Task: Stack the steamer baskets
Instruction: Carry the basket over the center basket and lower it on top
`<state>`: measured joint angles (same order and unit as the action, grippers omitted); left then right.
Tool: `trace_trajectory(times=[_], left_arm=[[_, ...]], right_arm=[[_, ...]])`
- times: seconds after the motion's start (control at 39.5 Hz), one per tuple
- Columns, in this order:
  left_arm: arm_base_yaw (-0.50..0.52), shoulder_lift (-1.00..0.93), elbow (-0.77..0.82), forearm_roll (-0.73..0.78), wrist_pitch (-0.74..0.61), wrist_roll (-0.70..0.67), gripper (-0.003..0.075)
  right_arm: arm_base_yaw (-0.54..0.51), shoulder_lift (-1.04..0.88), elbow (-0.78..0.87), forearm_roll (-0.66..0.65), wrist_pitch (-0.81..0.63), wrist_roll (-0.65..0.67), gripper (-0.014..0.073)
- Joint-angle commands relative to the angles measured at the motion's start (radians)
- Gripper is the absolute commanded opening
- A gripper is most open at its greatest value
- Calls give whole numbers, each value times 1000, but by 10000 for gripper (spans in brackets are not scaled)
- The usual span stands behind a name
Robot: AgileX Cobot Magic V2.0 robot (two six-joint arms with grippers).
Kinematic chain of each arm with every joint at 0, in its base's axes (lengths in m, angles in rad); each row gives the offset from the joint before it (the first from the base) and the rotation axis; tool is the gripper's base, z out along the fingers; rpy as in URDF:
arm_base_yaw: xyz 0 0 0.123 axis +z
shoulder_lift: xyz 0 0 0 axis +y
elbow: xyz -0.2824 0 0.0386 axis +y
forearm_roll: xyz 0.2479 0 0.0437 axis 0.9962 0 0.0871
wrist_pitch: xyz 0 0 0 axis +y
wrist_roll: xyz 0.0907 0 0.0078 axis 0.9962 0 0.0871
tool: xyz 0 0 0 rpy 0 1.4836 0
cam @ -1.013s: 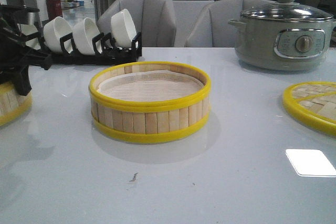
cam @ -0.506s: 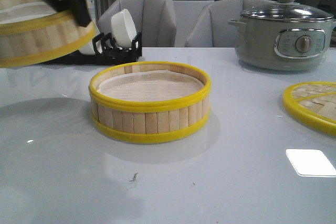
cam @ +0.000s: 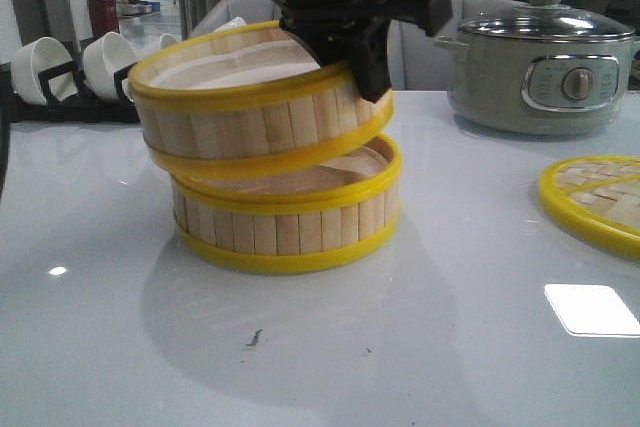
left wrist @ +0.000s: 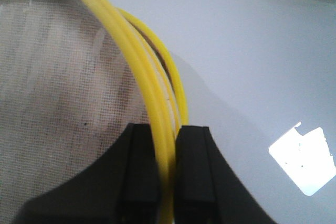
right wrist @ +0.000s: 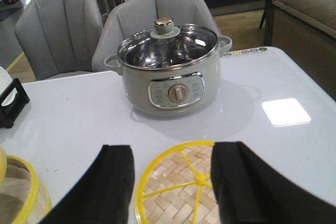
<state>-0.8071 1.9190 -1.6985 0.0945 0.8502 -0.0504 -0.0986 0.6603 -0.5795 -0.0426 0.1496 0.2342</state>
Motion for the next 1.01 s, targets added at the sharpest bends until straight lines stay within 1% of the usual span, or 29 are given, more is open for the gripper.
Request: trace_trajectory(times=[0.0, 0.53, 0.99], left_arm=[[-16, -37, -53, 21, -78, 8, 88], [-16, 62, -72, 38, -119, 8, 88], [-16, 66, -72, 45, -119, 8, 88]], right_arm=[[1, 2, -40, -4, -89, -7, 442], [1, 2, -40, -4, -89, -7, 442], [1, 2, -40, -4, -89, -7, 442]])
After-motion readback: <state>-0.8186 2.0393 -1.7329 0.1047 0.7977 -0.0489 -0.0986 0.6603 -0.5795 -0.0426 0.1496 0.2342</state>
